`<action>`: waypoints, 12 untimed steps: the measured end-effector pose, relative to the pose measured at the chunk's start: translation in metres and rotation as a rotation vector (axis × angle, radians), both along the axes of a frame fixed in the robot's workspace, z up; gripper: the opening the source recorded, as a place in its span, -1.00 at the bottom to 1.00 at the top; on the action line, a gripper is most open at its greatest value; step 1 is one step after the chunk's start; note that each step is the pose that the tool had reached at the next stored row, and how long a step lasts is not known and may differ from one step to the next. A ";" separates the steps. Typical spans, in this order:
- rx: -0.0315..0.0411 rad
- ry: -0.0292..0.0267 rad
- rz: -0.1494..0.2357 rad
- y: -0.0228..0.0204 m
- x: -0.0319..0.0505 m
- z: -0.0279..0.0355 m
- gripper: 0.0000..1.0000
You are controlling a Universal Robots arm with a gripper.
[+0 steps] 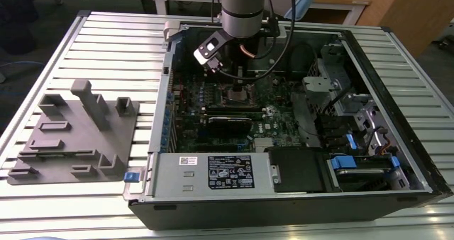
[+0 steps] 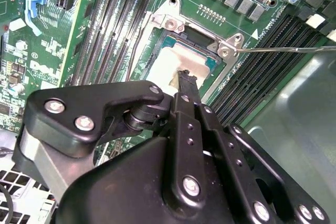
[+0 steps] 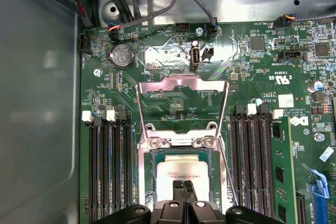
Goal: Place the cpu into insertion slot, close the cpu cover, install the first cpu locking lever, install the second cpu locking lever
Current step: 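Close the cpu cover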
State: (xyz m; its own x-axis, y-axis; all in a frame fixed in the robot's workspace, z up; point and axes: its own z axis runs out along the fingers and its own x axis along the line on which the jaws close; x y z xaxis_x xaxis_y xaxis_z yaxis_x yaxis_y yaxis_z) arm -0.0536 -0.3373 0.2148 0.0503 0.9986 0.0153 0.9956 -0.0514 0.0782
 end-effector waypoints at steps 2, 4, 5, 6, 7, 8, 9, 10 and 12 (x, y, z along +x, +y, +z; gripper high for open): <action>-0.0001 0.0000 0.000 0.0000 0.0000 0.0000 -0.79; 0.0000 0.0000 0.000 0.0000 0.0000 0.0000 -0.79; -0.0004 0.0002 0.000 0.0000 0.0000 0.0004 -0.79; -0.0005 0.0003 0.000 -0.0001 -0.0001 0.0010 -0.79; -0.0002 0.0001 0.000 0.0000 0.0000 0.0015 -0.79; -0.0001 0.0000 0.000 0.0000 0.0000 0.0022 -0.79; -0.0001 0.0000 0.000 0.0000 0.0000 0.0033 -0.79; -0.0003 0.0001 0.000 0.0000 0.0000 0.0049 -0.79; 0.0001 -0.0003 0.000 0.0000 0.0000 0.0076 -0.79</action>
